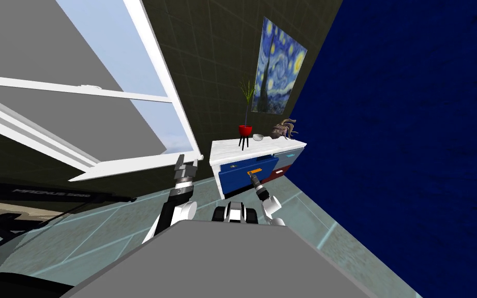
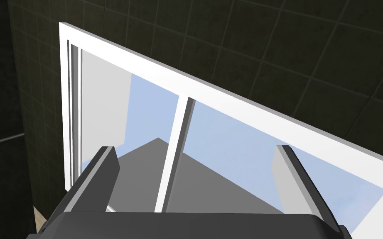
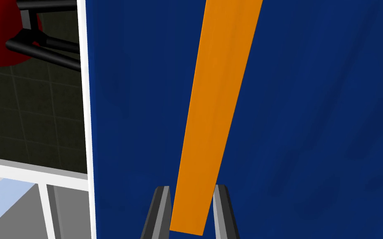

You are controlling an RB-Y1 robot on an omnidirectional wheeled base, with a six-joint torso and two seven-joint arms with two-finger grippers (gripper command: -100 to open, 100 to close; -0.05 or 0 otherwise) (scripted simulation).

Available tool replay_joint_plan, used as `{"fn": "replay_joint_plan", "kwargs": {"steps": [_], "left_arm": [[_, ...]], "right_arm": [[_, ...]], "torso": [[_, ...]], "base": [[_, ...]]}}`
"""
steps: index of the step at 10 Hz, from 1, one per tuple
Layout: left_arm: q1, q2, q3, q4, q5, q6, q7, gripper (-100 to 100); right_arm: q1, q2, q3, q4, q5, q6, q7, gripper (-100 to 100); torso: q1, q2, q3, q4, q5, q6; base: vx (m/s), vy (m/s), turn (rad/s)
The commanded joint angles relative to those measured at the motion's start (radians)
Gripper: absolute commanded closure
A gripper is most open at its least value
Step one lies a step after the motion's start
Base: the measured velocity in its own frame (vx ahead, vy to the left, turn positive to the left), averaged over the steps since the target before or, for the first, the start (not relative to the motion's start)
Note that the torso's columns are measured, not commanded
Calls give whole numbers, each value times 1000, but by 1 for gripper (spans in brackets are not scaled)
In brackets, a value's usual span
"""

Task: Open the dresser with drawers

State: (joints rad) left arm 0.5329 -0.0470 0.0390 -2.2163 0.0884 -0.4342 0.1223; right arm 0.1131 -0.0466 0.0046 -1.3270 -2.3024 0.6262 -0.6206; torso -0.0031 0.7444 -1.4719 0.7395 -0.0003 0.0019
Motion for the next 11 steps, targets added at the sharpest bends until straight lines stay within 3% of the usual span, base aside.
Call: {"fn": "replay_joint_plan", "kwargs": {"steps": [1, 5, 6, 7, 8, 9, 11], "left_arm": [[0, 0, 0, 0, 0, 0, 0, 0], [0, 0, 0, 0, 0, 0, 0, 0], [0, 0, 0, 0, 0, 0, 0, 0], [0, 0, 0, 0, 0, 0, 0, 0], [1, 0, 0, 0, 0, 0, 0, 0], [1, 0, 0, 0, 0, 0, 0, 0], [1, 0, 0, 0, 0, 0, 0, 0]], "right_arm": [[3, -11, 3, -10, -2, -4, -10, 100], [17, -24, 10, -19, -7, -1, -16, 100], [41, -14, 43, -57, 36, -15, -43, -100], [41, -14, 43, -57, 36, -15, -43, -100], [68, -5, 80, -88, 78, -28, -70, -100], [68, -5, 80, -98, 78, -28, -70, -100], [120, 12, 149, -166, 149, -53, -125, -100]], "torso": [[1, -3, -2, 1, 1, 0], [4, -3, -2, -1, 1, -2], [5, -3, -2, 0, 1, -3], [5, -10, -6, -2, 1, -2], [5, -15, -9, -2, 1, -3], [4, -14, -9, -3, 1, -2], [1, -7, -4, -1, 0, -2]], "base": [[-168, -29, -15], [-136, -33, -20], [-42, -49, -179], [53, -22, -101], [93, -25, -181], [76, -17, -88], [82, -53, -227]]}}
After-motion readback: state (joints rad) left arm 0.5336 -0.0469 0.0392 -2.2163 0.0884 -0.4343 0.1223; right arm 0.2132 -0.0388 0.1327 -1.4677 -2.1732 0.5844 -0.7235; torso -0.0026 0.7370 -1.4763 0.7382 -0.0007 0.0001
